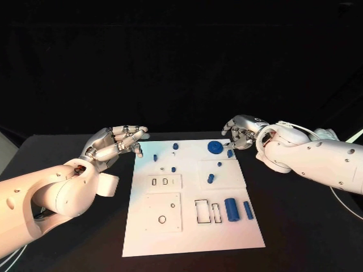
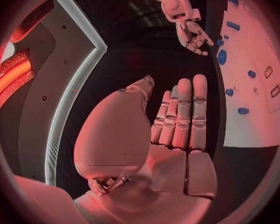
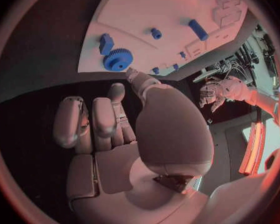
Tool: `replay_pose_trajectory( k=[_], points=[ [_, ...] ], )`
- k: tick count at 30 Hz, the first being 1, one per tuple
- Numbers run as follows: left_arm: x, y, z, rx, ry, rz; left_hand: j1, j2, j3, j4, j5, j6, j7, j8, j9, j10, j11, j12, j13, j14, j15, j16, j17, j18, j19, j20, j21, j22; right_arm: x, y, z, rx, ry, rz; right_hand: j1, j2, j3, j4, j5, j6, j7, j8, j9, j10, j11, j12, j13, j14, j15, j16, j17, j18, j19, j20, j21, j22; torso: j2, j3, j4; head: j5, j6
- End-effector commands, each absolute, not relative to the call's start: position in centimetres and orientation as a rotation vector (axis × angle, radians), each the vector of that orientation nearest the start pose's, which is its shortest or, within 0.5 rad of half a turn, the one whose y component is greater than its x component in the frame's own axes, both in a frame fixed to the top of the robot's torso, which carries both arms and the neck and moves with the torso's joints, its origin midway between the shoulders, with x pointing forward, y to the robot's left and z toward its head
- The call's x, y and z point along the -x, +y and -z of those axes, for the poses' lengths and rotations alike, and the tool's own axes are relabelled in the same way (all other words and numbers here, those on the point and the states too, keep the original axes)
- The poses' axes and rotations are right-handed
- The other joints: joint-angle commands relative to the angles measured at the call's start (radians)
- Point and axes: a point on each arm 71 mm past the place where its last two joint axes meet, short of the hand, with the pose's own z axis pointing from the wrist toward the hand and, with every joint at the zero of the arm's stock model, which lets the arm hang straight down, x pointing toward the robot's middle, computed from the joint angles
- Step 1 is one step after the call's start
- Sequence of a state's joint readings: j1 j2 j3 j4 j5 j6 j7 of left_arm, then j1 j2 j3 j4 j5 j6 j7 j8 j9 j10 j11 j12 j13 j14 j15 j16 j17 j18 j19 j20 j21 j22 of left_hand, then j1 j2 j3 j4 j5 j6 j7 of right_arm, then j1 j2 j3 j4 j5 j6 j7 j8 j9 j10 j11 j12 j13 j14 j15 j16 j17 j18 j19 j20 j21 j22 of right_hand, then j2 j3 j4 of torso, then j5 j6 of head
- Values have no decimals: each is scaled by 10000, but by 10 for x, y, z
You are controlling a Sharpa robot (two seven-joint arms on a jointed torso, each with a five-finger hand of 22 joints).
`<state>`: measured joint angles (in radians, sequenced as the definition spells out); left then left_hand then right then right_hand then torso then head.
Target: Assemble the parts on the task board
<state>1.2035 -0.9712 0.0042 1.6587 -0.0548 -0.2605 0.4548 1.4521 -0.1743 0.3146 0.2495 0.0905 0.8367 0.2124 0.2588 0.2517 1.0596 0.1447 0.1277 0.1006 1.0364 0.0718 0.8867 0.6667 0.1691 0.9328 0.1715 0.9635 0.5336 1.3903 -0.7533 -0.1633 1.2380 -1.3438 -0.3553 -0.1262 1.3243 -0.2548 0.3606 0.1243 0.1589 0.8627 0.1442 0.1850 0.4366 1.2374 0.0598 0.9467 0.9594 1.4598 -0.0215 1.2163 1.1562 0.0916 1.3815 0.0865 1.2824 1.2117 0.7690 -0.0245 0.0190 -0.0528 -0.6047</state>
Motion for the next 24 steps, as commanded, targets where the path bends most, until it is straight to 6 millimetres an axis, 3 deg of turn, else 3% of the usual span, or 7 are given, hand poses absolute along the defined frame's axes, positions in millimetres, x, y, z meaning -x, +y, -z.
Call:
replay_pose_trajectory(
  k=[1,6,12,15,24],
  points=[
    [-466,225,142,9799,13535,16880,-5,65,13,-46,-33,-74,-2,-20,15,-64,22,41,13,-44,27,-40,11,146,-70,-31,50,13,-559,-250,148,146,16695,-4304,48,151,-316,144,50,-207,70,119,29,195,27,925,943,402,60,622,730,-114,57,31,38,97,37,2,37,-41,-18],
    [-466,225,142,9797,13550,16870,-5,65,13,-46,-33,-74,-2,-20,15,-64,22,41,13,-44,27,-40,11,146,-70,-31,50,13,-563,-249,151,38,16861,-4160,187,251,-667,372,53,-360,102,266,52,487,60,1785,1794,588,100,1485,1723,-151,154,69,187,337,94,34,88,-84,-14],
    [-466,225,143,9829,13563,16804,2,68,15,-60,-29,-71,-7,-12,23,-61,19,58,22,-46,25,-47,10,147,-84,-30,62,21,-566,-244,153,-159,16988,-4204,285,320,-969,661,97,-428,125,426,56,1388,92,3415,3335,774,130,2276,2611,-342,618,101,905,1226,151,57,96,-91,1],
    [-466,225,143,9813,13580,16799,2,68,15,-60,-29,-71,-7,-12,23,-61,19,58,22,-46,25,-47,10,147,-84,-30,62,21,-568,-242,153,-308,16990,-4244,303,359,-1059,813,212,-424,140,504,43,1955,117,4358,4233,930,167,2884,3317,-423,806,125,1225,1620,160,57,96,-88,-20],
    [-466,225,143,9809,13612,16772,20,80,27,-75,-24,-69,-8,-7,28,-63,16,67,27,-46,22,-51,10,149,-93,-30,71,26,-572,-238,154,-576,17074,-4320,357,444,-1015,906,306,-410,160,559,19,2207,141,4791,4653,983,196,3115,3589,-506,988,157,1530,1994,143,52,92,-63,-93]
  ],
)
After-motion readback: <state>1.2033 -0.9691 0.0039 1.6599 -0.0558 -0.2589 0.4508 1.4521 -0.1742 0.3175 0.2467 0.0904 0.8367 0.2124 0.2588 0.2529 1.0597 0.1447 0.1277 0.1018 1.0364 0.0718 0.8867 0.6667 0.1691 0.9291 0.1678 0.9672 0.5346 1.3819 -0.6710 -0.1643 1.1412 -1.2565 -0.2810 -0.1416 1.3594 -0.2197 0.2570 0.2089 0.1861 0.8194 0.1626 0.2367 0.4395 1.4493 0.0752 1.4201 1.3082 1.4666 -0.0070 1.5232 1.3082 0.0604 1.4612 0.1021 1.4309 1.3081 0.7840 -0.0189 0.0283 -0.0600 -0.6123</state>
